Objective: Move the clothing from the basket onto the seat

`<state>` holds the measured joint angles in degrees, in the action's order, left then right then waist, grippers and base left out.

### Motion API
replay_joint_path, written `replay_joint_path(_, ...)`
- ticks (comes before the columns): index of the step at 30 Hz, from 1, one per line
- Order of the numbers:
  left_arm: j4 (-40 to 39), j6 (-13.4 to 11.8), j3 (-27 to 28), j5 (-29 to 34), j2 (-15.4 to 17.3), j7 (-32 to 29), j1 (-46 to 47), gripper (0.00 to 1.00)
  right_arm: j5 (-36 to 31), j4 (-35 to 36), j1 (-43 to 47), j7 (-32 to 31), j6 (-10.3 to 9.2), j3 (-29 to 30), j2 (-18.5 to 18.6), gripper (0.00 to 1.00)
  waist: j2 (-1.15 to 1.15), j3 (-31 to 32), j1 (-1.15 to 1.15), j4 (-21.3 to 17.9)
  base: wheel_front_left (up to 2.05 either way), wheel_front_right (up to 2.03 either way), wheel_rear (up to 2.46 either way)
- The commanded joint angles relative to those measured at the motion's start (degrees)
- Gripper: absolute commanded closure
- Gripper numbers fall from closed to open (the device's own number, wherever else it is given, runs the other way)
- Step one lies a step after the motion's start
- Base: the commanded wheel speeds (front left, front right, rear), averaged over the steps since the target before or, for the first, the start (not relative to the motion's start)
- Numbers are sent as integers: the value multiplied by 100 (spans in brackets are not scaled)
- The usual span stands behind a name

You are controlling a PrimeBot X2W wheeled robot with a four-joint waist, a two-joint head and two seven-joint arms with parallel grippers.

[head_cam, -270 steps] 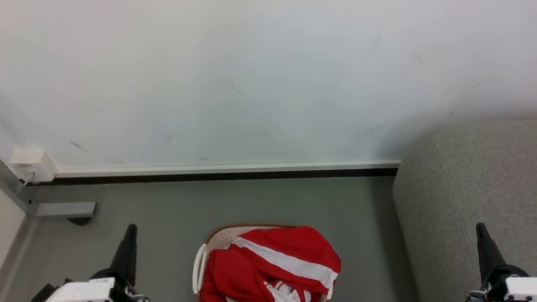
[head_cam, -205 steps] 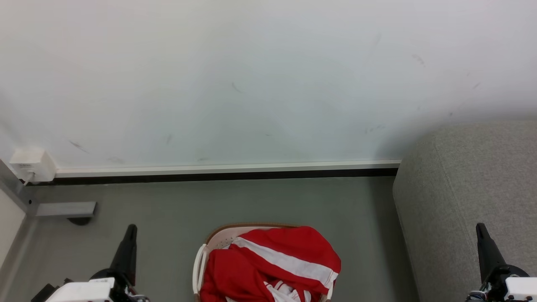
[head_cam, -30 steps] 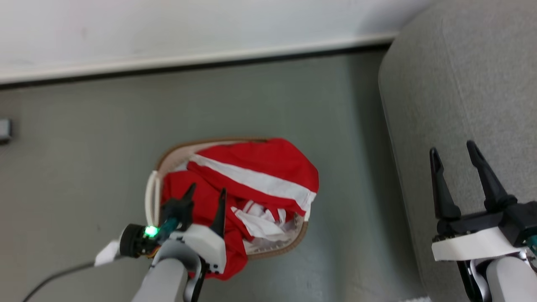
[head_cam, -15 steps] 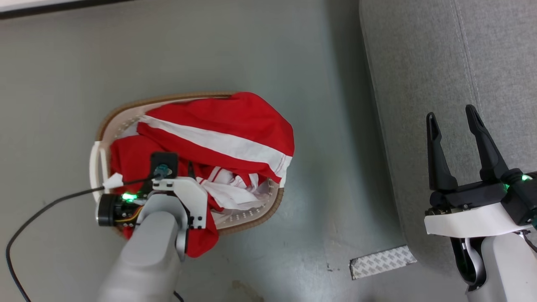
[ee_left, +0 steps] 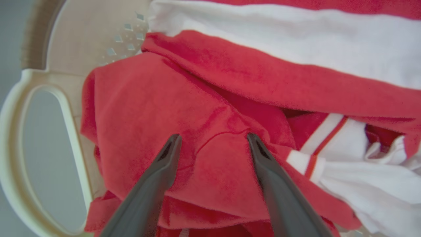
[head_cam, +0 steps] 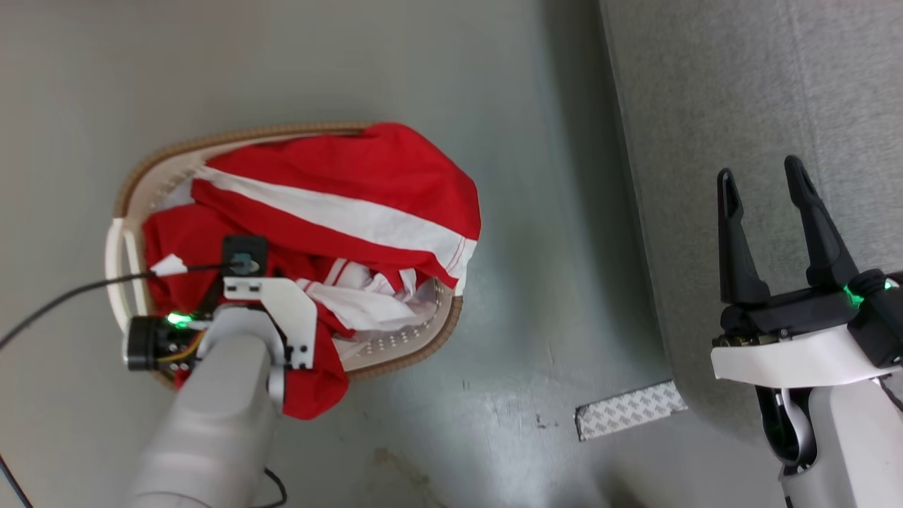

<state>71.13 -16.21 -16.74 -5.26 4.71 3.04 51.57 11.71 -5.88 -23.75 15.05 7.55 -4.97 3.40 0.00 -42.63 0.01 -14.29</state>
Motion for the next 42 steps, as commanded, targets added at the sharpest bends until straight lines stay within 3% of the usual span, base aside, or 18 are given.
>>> replay_joint_path(1,28,-30,10,-75,83,-15,84,0,35,27,-113,19,-12,7,-13,0,0,-131,-1,-33,0,0,0)
replay_joint_path(9,148,33,-67,-98,195,38,346,0,32,72,-196,19,-12,-32,-21,0,0,-509,-1,-73,0,0,0)
replay_joint_path(10,155,78,-85,-107,182,58,365,75,34,78,-200,19,-12,-35,-21,0,0,-527,-1,-77,0,0,0)
replay_joint_path(11,164,124,-110,-102,174,54,382,100,38,76,-204,19,-12,-35,-20,0,0,-542,-1,-79,0,0,0)
replay_joint_path(20,91,625,61,-528,-46,650,274,100,-22,-47,-165,19,-12,67,-10,0,0,-143,-1,113,0,0,0)
replay_joint_path(26,-148,1001,190,-920,-153,1115,-142,100,-77,-152,67,19,-12,78,45,0,0,732,-1,354,0,0,0)
replay_joint_path(32,-783,1372,153,-1330,-172,1209,-709,100,-124,-305,375,19,-12,45,72,0,0,1704,-1,575,0,0,0)
replay_joint_path(42,-2562,1380,-281,-1831,-174,1214,-1751,100,-253,-524,1006,19,-12,-100,36,0,0,2998,-1,803,0,0,0)
